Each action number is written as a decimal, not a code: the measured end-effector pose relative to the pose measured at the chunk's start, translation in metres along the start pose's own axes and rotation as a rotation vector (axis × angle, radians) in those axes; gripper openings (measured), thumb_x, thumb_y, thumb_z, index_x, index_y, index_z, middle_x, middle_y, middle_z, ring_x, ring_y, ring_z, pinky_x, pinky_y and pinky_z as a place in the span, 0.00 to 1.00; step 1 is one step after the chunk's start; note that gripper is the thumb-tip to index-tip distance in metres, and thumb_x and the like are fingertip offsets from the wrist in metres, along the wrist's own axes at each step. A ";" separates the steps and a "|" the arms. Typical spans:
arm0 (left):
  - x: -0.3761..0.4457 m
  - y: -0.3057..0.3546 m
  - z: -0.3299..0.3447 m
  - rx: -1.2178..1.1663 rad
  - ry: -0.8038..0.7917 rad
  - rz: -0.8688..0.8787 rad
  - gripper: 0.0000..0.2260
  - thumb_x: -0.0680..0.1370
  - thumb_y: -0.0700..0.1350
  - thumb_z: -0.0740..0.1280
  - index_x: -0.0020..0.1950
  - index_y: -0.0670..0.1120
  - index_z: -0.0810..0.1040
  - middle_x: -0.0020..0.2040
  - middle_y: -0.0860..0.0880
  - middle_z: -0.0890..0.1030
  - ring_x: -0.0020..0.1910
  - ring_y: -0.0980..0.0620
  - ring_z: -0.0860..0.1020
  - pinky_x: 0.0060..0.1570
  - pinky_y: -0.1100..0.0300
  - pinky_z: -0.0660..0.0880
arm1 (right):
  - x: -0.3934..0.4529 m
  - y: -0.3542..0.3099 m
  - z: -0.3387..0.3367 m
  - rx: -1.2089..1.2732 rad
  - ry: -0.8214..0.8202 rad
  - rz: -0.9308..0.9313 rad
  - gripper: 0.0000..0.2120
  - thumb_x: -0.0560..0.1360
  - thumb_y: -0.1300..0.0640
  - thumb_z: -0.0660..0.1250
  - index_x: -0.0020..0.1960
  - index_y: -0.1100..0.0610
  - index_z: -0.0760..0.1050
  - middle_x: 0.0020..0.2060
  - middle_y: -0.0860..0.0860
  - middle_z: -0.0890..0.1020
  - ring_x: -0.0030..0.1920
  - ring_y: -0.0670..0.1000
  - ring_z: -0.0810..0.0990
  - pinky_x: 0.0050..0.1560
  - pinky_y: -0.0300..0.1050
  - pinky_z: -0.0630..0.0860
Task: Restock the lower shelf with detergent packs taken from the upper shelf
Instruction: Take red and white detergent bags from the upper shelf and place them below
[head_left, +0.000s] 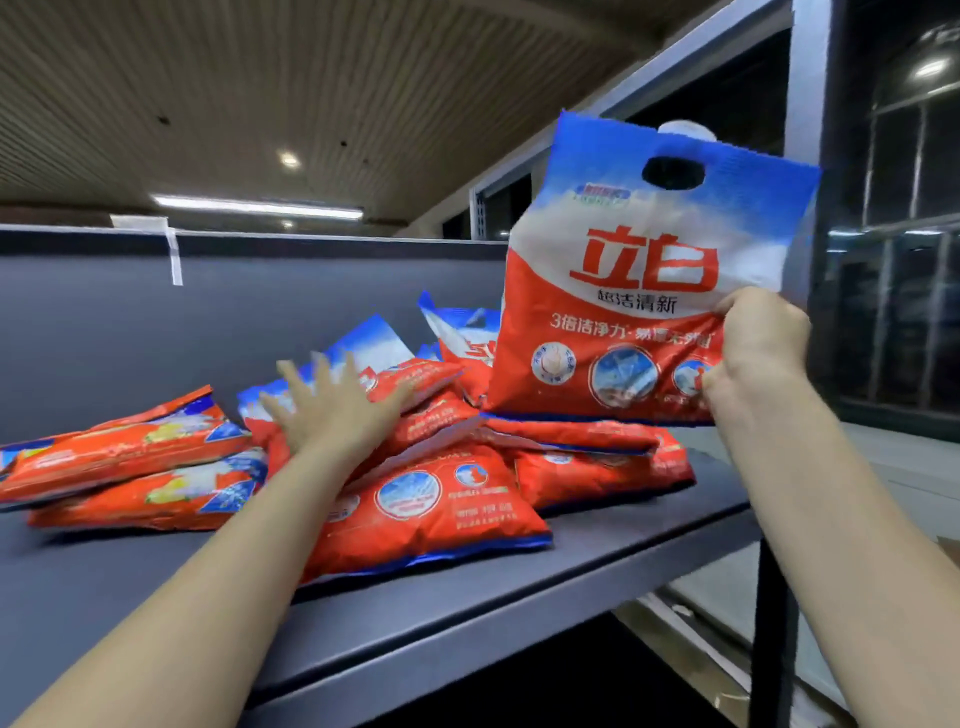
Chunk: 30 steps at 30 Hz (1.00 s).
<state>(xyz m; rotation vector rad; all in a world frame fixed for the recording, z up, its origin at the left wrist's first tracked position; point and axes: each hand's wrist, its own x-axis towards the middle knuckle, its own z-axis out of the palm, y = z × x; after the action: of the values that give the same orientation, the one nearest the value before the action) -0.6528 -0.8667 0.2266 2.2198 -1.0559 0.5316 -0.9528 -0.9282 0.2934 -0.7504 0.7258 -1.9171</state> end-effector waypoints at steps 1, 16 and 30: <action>0.001 -0.001 0.000 0.035 -0.078 0.093 0.43 0.68 0.78 0.52 0.76 0.54 0.59 0.77 0.49 0.61 0.75 0.43 0.57 0.69 0.38 0.53 | 0.008 0.002 0.013 0.042 -0.017 0.015 0.10 0.69 0.69 0.58 0.42 0.57 0.74 0.33 0.52 0.79 0.27 0.49 0.79 0.28 0.41 0.77; -0.002 -0.019 0.003 0.071 -0.164 0.081 0.38 0.70 0.74 0.51 0.73 0.52 0.63 0.72 0.46 0.67 0.71 0.43 0.63 0.70 0.42 0.53 | 0.005 0.118 0.085 -1.191 -0.720 -0.513 0.24 0.74 0.36 0.60 0.66 0.45 0.73 0.70 0.51 0.68 0.73 0.56 0.58 0.71 0.63 0.57; -0.040 -0.018 -0.023 -0.206 -0.109 0.056 0.19 0.77 0.57 0.61 0.65 0.52 0.75 0.67 0.46 0.74 0.66 0.42 0.70 0.65 0.45 0.68 | -0.031 0.120 0.051 -1.101 -0.884 -0.563 0.22 0.79 0.56 0.61 0.72 0.58 0.67 0.71 0.56 0.68 0.72 0.54 0.64 0.71 0.47 0.60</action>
<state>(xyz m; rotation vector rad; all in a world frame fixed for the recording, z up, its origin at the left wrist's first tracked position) -0.6650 -0.8201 0.2134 2.0627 -1.1764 0.3124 -0.8381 -0.9576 0.2313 -2.4770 1.0051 -1.2199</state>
